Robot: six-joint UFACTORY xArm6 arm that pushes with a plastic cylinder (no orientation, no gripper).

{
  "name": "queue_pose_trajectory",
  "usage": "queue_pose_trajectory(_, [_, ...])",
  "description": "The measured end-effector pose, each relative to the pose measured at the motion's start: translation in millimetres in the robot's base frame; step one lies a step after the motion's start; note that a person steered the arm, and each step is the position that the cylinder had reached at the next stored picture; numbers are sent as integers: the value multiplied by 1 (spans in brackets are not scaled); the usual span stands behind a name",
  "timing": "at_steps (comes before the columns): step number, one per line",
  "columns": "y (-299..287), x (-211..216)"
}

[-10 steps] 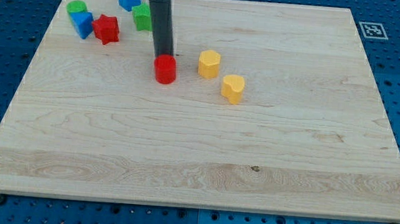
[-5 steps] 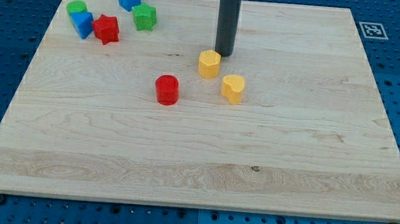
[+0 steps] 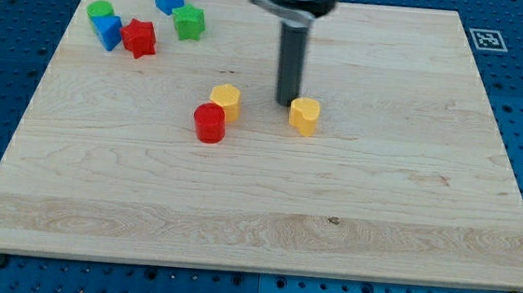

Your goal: Move the yellow hexagon to the left of the red circle

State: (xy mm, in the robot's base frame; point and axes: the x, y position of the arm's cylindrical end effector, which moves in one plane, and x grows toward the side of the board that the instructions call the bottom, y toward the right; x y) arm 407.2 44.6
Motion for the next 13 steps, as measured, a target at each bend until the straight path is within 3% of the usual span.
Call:
queue_pose_trajectory(2, [-57,36])
queue_pose_trajectory(5, [-103,-18])
queue_pose_trajectory(8, [-156,6])
queue_pose_trajectory(9, [-170,-18])
queue_pose_trajectory(10, [-211,-14])
queue_pose_trajectory(11, [-209,4])
queue_pose_trajectory(13, [-197,-8])
